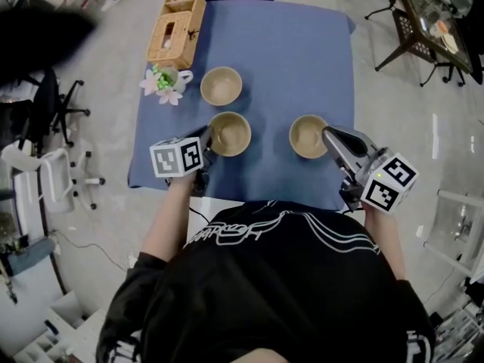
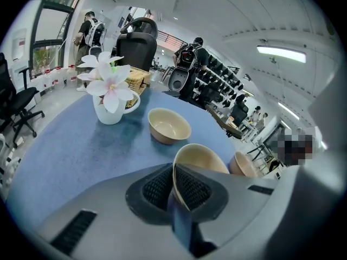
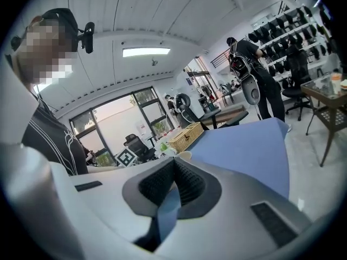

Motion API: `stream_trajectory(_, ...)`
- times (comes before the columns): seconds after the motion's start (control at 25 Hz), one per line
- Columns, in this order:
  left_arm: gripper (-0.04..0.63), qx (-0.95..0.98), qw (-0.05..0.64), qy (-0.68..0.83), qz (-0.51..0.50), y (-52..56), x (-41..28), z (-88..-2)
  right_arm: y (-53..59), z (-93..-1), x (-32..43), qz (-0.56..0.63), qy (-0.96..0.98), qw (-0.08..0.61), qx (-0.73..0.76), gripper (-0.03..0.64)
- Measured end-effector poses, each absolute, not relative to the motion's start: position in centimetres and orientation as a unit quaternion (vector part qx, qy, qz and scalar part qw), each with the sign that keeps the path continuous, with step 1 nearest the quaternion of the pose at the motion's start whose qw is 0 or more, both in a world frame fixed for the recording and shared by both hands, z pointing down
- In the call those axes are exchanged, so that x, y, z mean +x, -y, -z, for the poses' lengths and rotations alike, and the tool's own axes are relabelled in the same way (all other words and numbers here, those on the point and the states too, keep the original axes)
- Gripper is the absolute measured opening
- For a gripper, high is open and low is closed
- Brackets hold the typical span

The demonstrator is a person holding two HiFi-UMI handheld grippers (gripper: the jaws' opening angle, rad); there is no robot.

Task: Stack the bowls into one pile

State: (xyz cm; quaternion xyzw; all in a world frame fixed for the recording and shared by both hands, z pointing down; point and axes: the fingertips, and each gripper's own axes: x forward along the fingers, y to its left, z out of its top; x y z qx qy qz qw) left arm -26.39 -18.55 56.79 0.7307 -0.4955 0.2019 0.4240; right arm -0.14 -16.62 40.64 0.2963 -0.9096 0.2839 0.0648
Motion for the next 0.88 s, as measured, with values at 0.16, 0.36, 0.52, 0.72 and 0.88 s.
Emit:
stream_trajectory(0.16,0.036,0.735,0.425,0.490,-0.195,18.8,-24.0,-55.5,16.6,-40.4,2.1,-0.288,0.907,0.066,0.299,0.026)
stream_trajectory(0.36,0.036,0.741,0.427,0.483,-0.187,19.2,-21.6,-53.9,16.7,-39.7,4.2,-0.288,0.906,0.063,0.304,0.026)
stream_trajectory(0.52,0.035,0.748,0.417,0.483,-0.184,19.5,-19.9,-52.6,16.5,-39.2,5.7,-0.285,0.906,0.061,0.307,0.026)
stream_trajectory(0.72,0.036,0.757,0.405,0.480,-0.181,20.0,-17.7,-51.2,16.4,-38.8,7.8,-0.282,0.905,0.054,0.314,0.026)
stream_trajectory(0.88,0.036,0.764,0.398,0.473,-0.185,20.3,-16.0,-50.6,16.4,-38.6,9.0,-0.280,0.904,0.049,0.319,0.026)
